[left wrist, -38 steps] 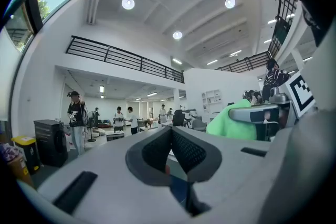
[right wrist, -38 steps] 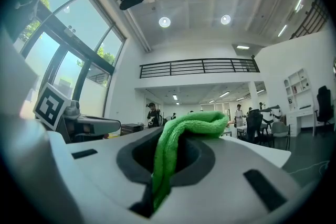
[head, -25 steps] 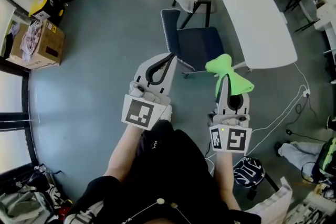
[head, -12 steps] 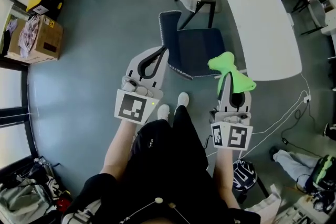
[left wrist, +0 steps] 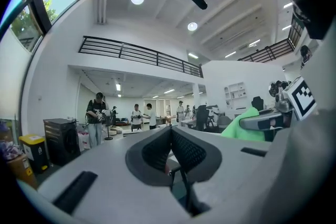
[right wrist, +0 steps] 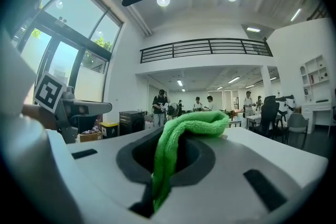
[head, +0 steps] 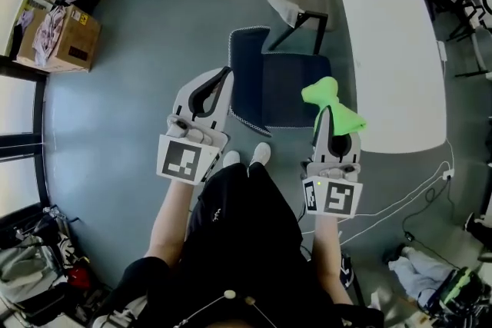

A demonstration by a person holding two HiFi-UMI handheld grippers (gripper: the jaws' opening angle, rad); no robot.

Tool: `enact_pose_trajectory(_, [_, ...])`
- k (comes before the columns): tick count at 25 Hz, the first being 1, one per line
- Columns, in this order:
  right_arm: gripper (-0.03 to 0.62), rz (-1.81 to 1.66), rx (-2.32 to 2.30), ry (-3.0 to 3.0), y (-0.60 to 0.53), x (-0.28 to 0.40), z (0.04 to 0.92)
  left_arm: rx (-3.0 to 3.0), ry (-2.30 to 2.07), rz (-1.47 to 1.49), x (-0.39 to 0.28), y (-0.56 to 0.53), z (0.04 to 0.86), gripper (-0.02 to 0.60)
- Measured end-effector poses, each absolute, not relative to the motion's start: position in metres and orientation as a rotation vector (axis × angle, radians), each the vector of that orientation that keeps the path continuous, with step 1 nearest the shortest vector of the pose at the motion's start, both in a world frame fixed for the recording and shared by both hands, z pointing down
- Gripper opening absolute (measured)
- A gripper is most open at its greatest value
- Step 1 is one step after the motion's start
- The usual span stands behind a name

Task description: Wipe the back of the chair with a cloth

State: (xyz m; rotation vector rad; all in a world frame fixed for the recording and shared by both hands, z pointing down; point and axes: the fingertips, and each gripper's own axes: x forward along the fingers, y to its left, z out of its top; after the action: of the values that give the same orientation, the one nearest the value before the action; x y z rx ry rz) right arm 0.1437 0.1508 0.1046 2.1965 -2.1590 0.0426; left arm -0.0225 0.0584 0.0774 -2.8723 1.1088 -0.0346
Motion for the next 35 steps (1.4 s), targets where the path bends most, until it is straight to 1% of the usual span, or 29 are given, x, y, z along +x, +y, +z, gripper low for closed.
enact_pose_trajectory(5, [0.019, 0.110, 2.181, -2.152, 0.123, 0.152, 0.130, -2.889, 1.141, -0.080, -0.031, 0.049, 0.092, -0.002])
enact_pose_trajectory(12, [0.019, 0.111, 2.116, -2.129, 0.078, 0.157, 0.172, -2.916, 1.209, -0.163, -0.045, 0.028, 0.116, -0.002])
enact_pose_trajectory(24, [0.018, 0.162, 1.983, -2.204, 0.006, 0.145, 0.284, -2.905, 1.296, -0.223, -0.073, -0.005, 0.190, -0.002])
enact_pose_trajectory(35, [0.019, 0.228, 1.946, -2.176, -0.063, 0.142, 0.394, -2.899, 1.380, -0.178, -0.089, -0.029, 0.244, -0.002])
